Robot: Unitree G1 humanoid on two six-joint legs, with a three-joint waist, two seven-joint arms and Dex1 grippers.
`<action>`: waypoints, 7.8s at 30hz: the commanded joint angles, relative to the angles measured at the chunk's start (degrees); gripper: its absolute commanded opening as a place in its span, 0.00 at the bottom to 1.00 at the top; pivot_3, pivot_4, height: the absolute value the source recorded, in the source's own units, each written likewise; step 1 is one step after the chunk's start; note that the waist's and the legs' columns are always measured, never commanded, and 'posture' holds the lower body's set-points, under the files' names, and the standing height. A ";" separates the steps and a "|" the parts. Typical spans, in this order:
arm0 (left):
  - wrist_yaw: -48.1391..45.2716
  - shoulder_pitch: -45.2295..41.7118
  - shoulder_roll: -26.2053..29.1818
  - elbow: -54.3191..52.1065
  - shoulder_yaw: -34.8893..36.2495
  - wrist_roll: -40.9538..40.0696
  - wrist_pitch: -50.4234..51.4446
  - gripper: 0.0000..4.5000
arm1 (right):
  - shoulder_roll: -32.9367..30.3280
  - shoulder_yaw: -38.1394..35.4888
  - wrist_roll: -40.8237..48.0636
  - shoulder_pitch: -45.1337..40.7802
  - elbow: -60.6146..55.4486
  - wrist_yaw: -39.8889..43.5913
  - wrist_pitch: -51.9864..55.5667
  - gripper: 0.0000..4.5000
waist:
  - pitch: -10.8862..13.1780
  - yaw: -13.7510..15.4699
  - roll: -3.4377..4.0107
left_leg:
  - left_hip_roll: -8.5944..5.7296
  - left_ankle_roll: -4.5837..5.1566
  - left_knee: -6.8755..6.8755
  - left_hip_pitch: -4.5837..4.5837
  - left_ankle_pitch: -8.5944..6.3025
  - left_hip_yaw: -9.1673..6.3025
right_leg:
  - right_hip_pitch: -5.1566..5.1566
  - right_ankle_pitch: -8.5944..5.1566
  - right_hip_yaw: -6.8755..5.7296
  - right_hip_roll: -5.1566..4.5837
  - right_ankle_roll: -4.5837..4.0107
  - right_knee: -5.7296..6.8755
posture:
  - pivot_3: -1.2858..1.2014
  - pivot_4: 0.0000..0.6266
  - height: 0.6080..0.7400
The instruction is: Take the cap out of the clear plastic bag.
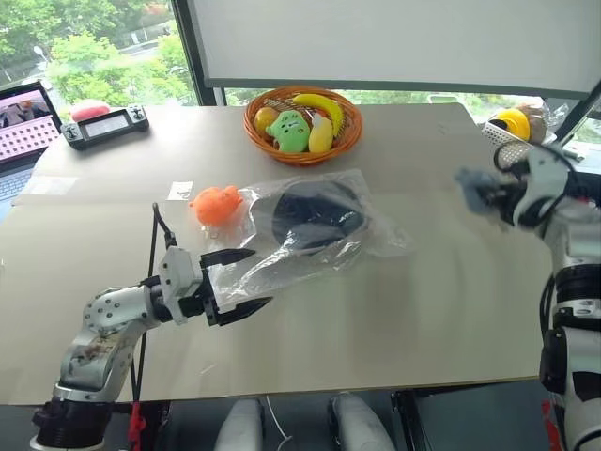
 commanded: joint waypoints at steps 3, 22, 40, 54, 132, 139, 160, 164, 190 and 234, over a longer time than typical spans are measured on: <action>0.84 0.83 0.06 -2.80 0.37 -0.45 -0.30 1.00 | 0.13 -0.40 -2.33 -3.40 10.53 -3.89 -7.91 0.32 | -0.01 -0.59 0.09 | 0.00 0.00 0.05 0.21 0.00 0.03 | 0.21 0.00 0.02 0.01 0.01 0.03 | 0.52 0.24 0.96; 0.72 1.24 0.26 -2.73 0.10 -0.52 -0.24 1.00 | -1.87 -4.88 1.06 -4.92 3.06 -0.11 -8.64 0.99 | 0.04 -0.99 0.17 | -0.01 0.00 0.12 0.17 0.00 0.02 | 0.23 0.00 0.03 0.01 0.03 0.01 | 0.52 0.24 0.96; 7.55 -0.30 -0.87 -0.42 2.69 0.78 1.20 1.00 | 3.22 -16.03 58.85 29.11 -95.70 8.43 34.90 0.99 | 0.10 -0.26 0.34 | 0.04 0.06 0.16 0.09 -0.04 -0.09 | 0.21 -0.03 -0.03 0.05 0.08 0.06 | 0.52 0.24 0.96; 14.65 -4.49 -0.64 5.64 6.19 3.24 1.55 1.00 | 12.55 6.75 41.99 30.95 -103.42 -4.84 29.76 0.99 | 0.07 0.76 0.25 | 0.05 0.05 0.56 -0.04 -0.03 -0.11 | 0.18 -0.20 -0.06 0.08 0.52 0.10 | 0.52 0.24 0.96; 59.15 -59.78 -5.78 96.86 -2.52 40.54 -4.68 0.02 | 15.64 9.43 32.45 28.45 -105.88 -6.46 28.12 1.00 | 0.15 0.78 -0.27 | -0.16 0.05 0.77 -0.42 -0.05 -0.31 | -0.02 -0.09 -0.25 -0.03 0.42 0.33 | 0.52 0.24 0.96; 59.01 -58.95 -5.97 96.97 -3.25 43.37 -2.91 0.33 | 16.33 8.49 33.04 27.45 -106.03 -7.26 28.49 1.00 | 0.15 0.58 -0.28 | -0.15 0.05 0.77 -0.42 -0.05 -0.31 | -0.02 -0.08 -0.25 -0.02 0.41 0.34 | 0.52 0.24 0.96; 52.36 -61.78 -4.55 95.37 6.42 36.73 -7.72 0.99 | 16.02 8.02 34.28 27.30 -105.56 -7.88 28.35 1.00 | 0.14 1.10 -0.29 | -0.15 0.05 0.79 -0.40 -0.05 -0.31 | -0.02 -0.01 -0.26 -0.04 0.30 0.39 | 0.52 0.24 0.96; 43.01 -62.37 -4.26 93.96 7.74 33.38 -6.92 0.99 | 15.50 7.48 34.89 27.36 -105.48 -7.39 28.62 1.00 | 0.14 1.19 -0.29 | -0.15 0.04 0.80 -0.41 -0.05 -0.31 | -0.01 -0.01 -0.27 -0.03 0.30 0.38 | 0.52 0.24 0.96; -17.08 -4.30 18.41 20.51 23.82 -4.20 25.77 0.99 | 0.37 34.15 -2.17 28.93 -93.86 0.56 6.02 1.00 | 0.16 0.70 -0.25 | 0.07 0.05 0.80 -0.25 -0.05 -0.20 | -0.01 -0.34 -0.24 -0.01 0.50 0.38 | 0.52 0.24 0.96; -13.06 -10.52 17.39 27.91 14.95 -3.05 19.21 1.00 | 16.01 36.84 -48.82 25.20 -58.36 -6.16 -7.99 0.00 | -0.03 0.60 -0.56 | 0.10 0.04 0.77 -0.01 -0.05 -0.12 | 0.16 -0.09 -0.20 0.06 0.10 0.44 | 0.52 0.24 0.96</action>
